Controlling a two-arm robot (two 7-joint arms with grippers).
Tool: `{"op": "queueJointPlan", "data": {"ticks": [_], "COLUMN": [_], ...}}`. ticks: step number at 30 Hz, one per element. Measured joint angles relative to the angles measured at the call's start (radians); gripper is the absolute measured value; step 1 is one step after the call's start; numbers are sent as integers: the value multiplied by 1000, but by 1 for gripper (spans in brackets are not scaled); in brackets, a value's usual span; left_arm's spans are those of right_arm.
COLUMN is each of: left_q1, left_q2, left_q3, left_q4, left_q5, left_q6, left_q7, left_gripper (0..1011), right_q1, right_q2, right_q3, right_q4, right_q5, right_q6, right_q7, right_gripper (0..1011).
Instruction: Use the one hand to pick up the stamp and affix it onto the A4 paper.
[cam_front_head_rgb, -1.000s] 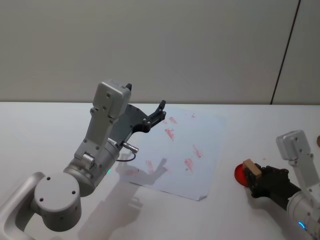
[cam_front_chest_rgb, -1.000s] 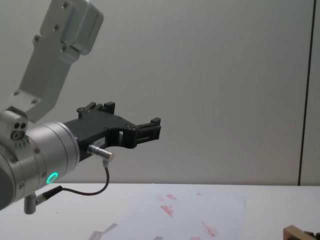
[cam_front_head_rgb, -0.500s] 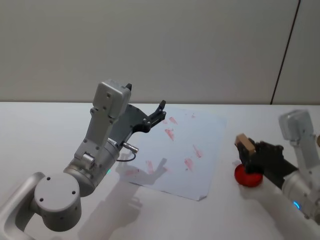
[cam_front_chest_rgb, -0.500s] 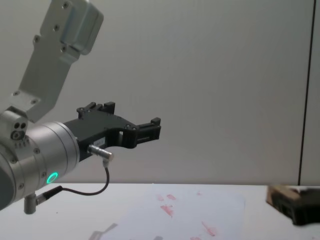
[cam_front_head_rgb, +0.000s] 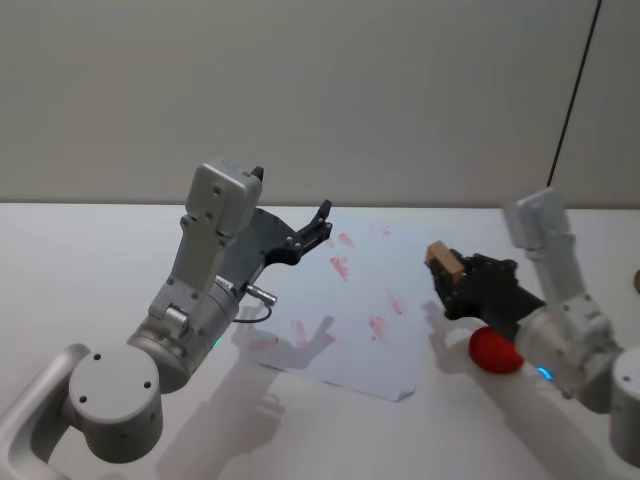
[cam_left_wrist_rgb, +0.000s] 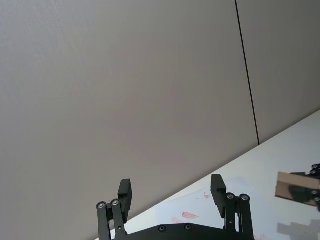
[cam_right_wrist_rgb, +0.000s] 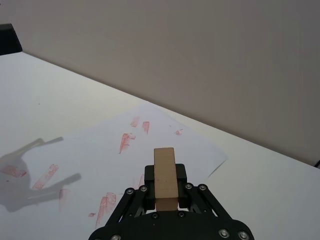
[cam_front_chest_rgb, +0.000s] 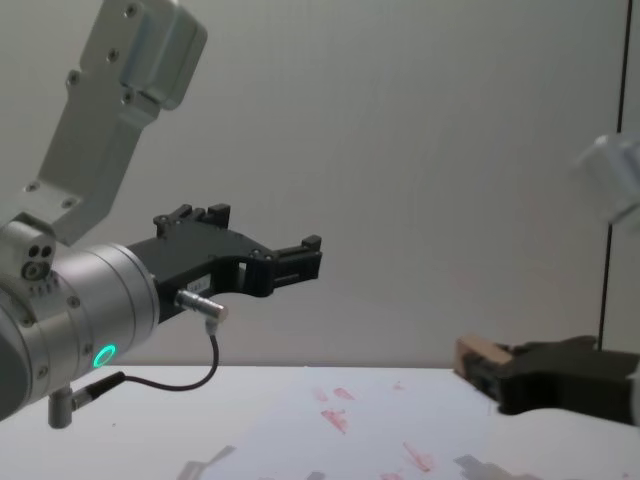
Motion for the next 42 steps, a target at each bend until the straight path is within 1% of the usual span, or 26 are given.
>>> {"op": "queueJointPlan", "data": {"ticks": [1,4,5,8,11,15,19,28,33,42], "left_q1": [0,0,0,0,0,0,0,0,0,0], "left_q2": [0,0,0,0,0,0,0,0,0,0], "left_q3": [0,0,0,0,0,0,0,0,0,0], "left_q4": [0,0,0,0,0,0,0,0,0,0], "left_q5": [0,0,0,0,0,0,0,0,0,0], "left_q6": [0,0,0,0,0,0,0,0,0,0], "left_q7": [0,0,0,0,0,0,0,0,0,0], "left_gripper": [1003,1003,1003,1003,1003,1003,1003,1003,1003,1003], "right_q1": [8,53,53,97,119,161,186,210,212,214], "right_q2": [-6,-39,-39,-70,-87,-117,-135,-160,-167,-176], "right_q3": [-3,-22,-22,-40,-49,-65,-75,-88,-93,-94], "right_q4": [11,75,75,141,177,246,292,357,372,385], "right_q5": [-5,-46,-46,-78,-98,-132,-154,-174,-173,-158], "right_q6": [1,3,3,3,1,-1,-1,23,39,64], "right_q7": [2,11,11,13,13,2,-12,-45,-59,-83], "right_gripper": [221,221,221,221,221,221,221,221,221,221]}}
